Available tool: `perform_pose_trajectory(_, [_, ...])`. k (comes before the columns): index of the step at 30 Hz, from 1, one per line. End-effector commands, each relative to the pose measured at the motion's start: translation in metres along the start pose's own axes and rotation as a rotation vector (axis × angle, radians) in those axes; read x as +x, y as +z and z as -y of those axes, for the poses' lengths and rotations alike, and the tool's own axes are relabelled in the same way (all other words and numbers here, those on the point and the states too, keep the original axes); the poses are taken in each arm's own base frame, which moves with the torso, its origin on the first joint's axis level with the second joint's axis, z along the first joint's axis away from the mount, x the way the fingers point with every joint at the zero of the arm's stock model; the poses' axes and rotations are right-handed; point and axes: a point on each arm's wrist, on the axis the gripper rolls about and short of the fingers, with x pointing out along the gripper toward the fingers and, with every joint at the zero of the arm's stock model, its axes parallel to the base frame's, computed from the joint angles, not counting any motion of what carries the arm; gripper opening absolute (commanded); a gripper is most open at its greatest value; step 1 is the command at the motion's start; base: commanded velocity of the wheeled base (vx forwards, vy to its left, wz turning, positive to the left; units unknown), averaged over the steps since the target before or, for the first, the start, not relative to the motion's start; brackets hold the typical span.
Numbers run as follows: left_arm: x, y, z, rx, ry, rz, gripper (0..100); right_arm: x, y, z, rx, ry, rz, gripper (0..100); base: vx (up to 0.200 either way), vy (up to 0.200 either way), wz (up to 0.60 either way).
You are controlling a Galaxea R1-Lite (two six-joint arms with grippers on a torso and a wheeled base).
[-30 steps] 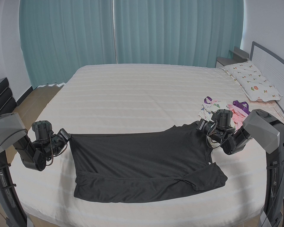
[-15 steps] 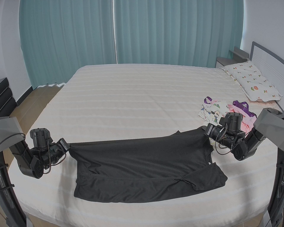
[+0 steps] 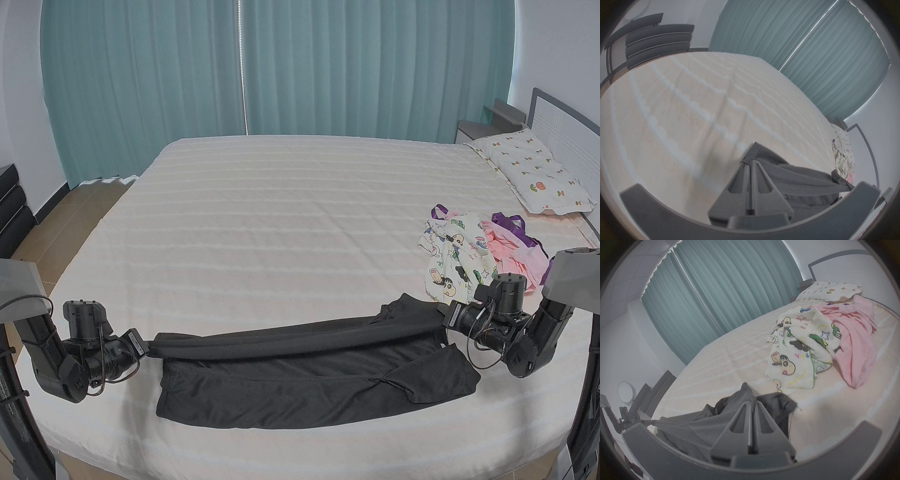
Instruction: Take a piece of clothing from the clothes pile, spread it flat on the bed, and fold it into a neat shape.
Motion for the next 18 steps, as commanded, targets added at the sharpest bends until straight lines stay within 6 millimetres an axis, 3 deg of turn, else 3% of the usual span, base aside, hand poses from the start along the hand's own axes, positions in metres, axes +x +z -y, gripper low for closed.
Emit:
perform_pose_trajectory(1, [-0.003, -0.018, -0.007, -0.002, 0.034, -0.074, 0, -0.002, -0.024, 0.011, -0.003, -0.031, -0.072, 0, 0.000, 0.000, 0.00])
perform_pose_trajectory(7, [0.001, -0.034, -0.011, 0.004, 0.056, -0.138, 0, -0.003, -0.042, 0.019, -0.012, -0.043, -0.100, 0, 0.000, 0.000, 0.00])
perform_pose_trajectory(17, [0.002, -0.044, -0.010, 0.015, 0.049, -0.157, 0, -0.009, -0.053, 0.019, -0.019, -0.025, -0.091, 0, 0.000, 0.000, 0.00])
perform_pose_trajectory(18, [0.002, -0.044, -0.010, 0.014, 0.048, -0.158, 0, -0.009, -0.054, 0.020, -0.019, -0.026, -0.094, 100, 0.000, 0.000, 0.00])
